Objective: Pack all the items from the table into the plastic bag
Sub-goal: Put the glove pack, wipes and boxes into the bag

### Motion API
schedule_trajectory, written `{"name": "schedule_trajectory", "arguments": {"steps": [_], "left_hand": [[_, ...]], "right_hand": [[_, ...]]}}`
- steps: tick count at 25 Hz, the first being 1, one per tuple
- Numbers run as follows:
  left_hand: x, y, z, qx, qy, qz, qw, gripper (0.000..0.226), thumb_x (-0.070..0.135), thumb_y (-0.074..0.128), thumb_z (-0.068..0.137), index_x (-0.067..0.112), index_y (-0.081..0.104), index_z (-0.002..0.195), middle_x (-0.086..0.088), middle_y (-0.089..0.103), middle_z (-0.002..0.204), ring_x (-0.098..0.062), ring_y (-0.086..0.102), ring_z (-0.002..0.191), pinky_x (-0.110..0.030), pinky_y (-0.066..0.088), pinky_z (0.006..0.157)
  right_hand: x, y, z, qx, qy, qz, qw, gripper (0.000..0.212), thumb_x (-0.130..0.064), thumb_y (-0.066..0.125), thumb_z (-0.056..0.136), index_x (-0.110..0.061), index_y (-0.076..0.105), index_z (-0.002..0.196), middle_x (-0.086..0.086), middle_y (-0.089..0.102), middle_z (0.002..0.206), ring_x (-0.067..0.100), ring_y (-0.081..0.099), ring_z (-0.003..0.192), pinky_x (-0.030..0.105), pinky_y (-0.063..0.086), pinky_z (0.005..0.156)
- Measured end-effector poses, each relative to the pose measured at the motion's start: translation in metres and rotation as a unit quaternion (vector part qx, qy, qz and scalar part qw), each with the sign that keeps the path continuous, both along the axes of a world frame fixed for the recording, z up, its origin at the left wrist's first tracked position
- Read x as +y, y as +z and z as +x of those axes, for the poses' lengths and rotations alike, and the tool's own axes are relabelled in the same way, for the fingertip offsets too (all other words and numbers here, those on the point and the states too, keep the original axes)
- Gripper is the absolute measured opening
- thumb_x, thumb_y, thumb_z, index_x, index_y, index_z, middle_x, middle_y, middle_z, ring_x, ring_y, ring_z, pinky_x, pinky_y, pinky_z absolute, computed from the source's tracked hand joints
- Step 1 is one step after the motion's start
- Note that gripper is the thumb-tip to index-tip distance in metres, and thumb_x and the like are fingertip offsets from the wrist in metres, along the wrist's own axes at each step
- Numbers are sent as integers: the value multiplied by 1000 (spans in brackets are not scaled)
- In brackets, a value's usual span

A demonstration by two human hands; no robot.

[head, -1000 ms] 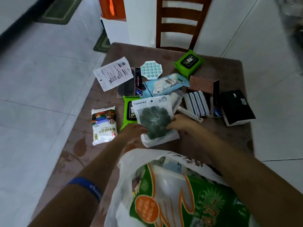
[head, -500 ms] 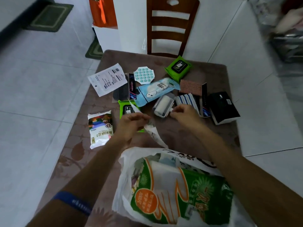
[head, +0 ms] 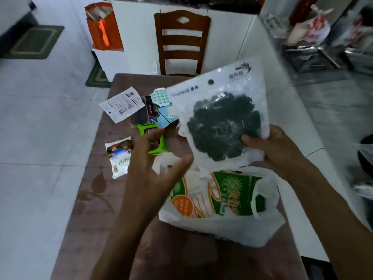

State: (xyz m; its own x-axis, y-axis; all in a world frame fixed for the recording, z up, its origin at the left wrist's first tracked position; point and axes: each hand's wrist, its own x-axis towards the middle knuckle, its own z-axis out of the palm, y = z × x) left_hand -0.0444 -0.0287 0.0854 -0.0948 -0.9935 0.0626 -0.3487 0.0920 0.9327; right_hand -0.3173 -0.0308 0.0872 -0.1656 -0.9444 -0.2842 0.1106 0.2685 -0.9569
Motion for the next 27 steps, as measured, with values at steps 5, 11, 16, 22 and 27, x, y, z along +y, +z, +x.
{"name": "schedule_trajectory", "arguments": {"steps": [5,11,16,22,27], "left_hand": [[23,-28,7,-83,71,10,994,27,28,77,76,33,60,97,13,65,81,-2,61,71,-22,49,55],[2,-28,4,128,134,128,974,22,12,55,89,23,71,80,8,71,74,-3,62,65,-23,48,56],[-8,-26,3,79,55,97,991,9,24,65,89,24,72,95,8,73,86,-2,69,73,-15,52,57],[-43,-72,30,101,215,172,956,43,48,48,95,16,69,76,-6,70,72,-18,55,55,-27,40,46],[-110,-188,62,-137,259,247,924,21,25,67,82,13,68,99,-11,71,101,-32,65,93,-33,48,75]], "right_hand": [[28,-16,5,246,168,70,952,20,-4,71,83,-24,70,81,-14,74,71,5,70,72,15,53,62],[18,-32,9,528,414,208,712,24,-19,63,89,-17,67,113,-6,65,104,14,61,91,17,48,70],[5,-45,36,548,476,203,657,29,-42,64,85,-27,68,110,-5,68,110,12,64,92,34,55,87],[-73,2,57,482,341,12,807,19,-46,65,84,-27,67,83,-11,66,80,5,62,74,30,52,67],[-180,-79,119,433,346,60,830,23,-35,66,82,-14,69,89,4,71,87,20,67,79,34,54,68]]}}
